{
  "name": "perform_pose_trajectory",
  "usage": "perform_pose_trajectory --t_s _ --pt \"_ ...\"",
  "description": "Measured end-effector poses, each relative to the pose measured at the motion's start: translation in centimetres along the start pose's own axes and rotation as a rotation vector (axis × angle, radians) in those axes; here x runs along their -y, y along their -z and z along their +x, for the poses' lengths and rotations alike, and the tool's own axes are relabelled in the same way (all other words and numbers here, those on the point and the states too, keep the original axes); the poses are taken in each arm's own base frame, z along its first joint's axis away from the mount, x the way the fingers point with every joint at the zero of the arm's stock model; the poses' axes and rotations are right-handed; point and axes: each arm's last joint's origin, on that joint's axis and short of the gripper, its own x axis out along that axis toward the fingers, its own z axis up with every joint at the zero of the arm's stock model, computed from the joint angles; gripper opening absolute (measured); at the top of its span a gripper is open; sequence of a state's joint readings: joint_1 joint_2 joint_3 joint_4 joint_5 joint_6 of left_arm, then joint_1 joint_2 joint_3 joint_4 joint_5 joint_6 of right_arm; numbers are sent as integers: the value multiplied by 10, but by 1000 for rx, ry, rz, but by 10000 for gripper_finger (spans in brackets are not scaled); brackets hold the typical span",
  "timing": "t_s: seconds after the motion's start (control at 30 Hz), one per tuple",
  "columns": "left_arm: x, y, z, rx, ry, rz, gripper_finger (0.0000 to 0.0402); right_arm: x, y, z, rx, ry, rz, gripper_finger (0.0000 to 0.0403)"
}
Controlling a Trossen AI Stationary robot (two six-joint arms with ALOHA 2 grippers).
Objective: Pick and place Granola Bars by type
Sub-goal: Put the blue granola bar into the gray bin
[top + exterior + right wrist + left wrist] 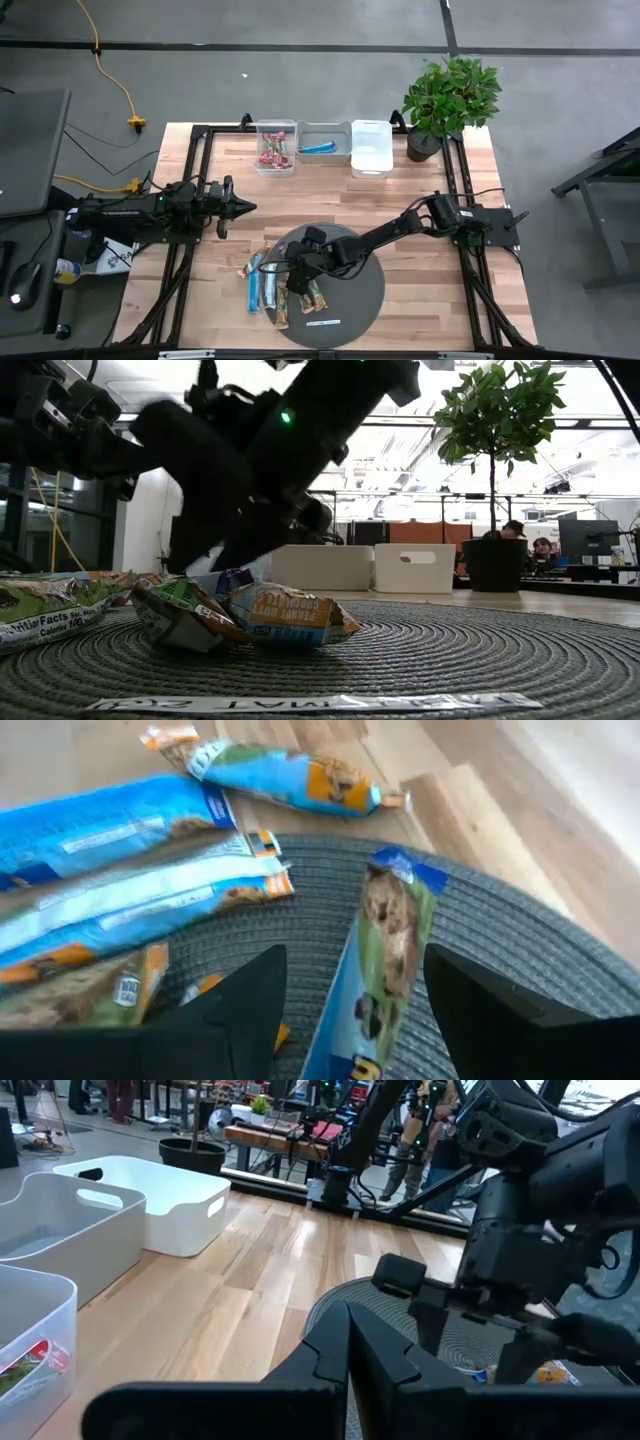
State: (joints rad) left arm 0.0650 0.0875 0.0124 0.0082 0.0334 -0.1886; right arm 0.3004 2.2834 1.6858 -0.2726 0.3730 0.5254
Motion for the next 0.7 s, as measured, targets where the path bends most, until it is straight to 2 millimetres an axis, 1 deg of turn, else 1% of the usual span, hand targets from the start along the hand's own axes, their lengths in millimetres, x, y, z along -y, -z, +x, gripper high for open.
perform_pose_trajectory --t_s 0.47,0.7 --pt "0 0 0 0 0 0 0 5 9 19 -14 9 -24 220" --pt "0 0 0 0 0 0 0 4 13 23 -20 7 -27 219"
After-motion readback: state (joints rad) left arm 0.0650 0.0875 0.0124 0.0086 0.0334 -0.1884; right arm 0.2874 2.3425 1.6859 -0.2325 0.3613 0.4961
